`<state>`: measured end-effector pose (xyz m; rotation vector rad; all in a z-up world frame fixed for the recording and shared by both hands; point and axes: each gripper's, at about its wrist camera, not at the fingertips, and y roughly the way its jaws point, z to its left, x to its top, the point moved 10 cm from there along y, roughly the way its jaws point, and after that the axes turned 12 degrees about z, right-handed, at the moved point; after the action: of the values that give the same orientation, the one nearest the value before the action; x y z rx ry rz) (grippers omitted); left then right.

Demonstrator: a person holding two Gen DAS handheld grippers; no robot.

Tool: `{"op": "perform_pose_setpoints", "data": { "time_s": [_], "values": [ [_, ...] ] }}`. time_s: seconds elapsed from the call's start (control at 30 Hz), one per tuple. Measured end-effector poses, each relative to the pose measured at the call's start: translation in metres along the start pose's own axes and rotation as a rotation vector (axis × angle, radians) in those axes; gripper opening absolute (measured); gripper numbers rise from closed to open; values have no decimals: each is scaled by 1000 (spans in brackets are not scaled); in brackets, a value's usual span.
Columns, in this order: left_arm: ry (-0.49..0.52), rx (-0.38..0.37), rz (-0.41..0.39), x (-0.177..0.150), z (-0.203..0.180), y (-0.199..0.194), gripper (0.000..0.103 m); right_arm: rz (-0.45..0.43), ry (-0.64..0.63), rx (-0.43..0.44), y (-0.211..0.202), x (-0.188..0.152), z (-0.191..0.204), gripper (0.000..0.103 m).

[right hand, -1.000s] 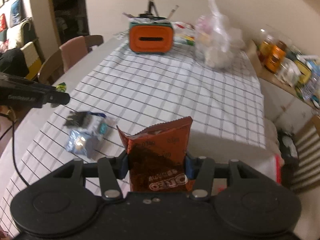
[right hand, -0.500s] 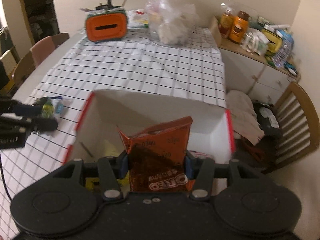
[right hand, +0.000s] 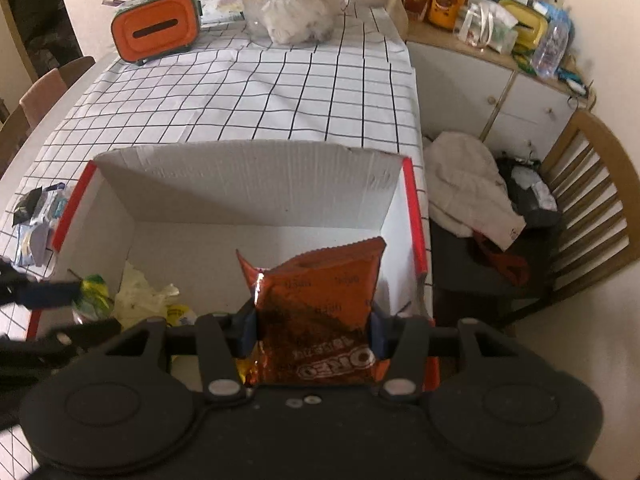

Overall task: Organize snacks
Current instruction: 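Release the green pouch from the left tool while the right tool releases the Oreo bag in the box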

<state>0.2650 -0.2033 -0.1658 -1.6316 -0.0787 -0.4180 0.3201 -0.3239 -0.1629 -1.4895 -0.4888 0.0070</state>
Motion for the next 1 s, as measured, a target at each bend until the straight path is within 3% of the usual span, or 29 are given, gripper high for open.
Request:
{"op": "perform_pose_setpoints", "data": {
  "time_s": [0.63,0.8,1.0],
  "values": [
    [-3,73,84,1,-4,22,36,23,-5,42,16,1,2,51],
    [-33,36,64,1,-2,16,49,9,-8,42,10,0,3,52],
    [-64,-6,21,0,4,0,55,-26,-15,54,-8,-4,4,53]
  ]
}}
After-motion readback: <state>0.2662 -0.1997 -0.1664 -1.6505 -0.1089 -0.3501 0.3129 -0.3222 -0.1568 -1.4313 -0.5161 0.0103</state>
